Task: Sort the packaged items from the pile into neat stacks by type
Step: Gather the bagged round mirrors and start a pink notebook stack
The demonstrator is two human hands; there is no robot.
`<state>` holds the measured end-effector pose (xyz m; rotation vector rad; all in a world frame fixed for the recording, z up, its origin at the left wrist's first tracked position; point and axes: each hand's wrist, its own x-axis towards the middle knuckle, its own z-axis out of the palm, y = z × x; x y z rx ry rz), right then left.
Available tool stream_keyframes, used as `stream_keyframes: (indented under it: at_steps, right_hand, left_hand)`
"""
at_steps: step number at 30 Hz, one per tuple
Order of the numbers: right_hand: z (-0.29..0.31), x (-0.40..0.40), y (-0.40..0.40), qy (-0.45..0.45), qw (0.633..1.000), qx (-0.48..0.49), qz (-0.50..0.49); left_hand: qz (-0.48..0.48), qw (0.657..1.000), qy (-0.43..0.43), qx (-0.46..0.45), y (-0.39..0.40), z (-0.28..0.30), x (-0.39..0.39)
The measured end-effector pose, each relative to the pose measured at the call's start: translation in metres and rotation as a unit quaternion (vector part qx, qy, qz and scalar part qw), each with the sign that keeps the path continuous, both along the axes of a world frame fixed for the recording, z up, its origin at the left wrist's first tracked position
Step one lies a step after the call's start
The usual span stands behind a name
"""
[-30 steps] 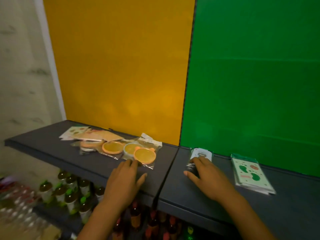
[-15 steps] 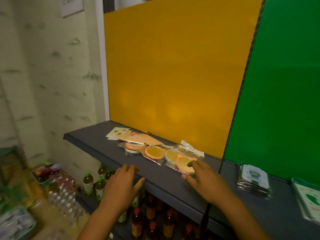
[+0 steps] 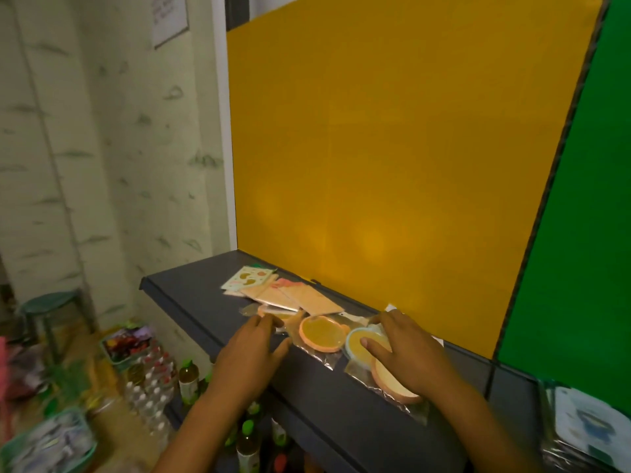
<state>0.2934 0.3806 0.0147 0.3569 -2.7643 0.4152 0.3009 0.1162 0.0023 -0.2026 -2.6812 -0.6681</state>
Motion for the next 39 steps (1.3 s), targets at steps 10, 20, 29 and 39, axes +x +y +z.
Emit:
stream_keyframes:
  at_steps: [10, 20, 29, 39]
  right_hand:
    - [-0.025, -0.042, 0.021, -0.076, 0.997, 0.000, -0.030]
    - [-0.033, -0.050, 0.036, -0.034, 0.997, -0.065, -0.037]
    - [-0.024, -0.042, 0.042, -0.060, 0.992, -0.033, -0.108]
    - [-0.016, -0.017, 0.028, -0.081, 0.982, -0.036, -0.168]
  left_hand:
    - [0.020, 0.981, -0.131, 0.143, 0.041, -0.027, -0.055]
    - [0.060, 0.924, -0.137, 0.351, 0.057, -0.038, -0.089]
    - [0.023, 0.841, -0.206, 0.499, 0.037, -0.026, -0.092]
    - [-0.014, 0.765, -0.191, 0.615, -0.019, 0.006, -0.072]
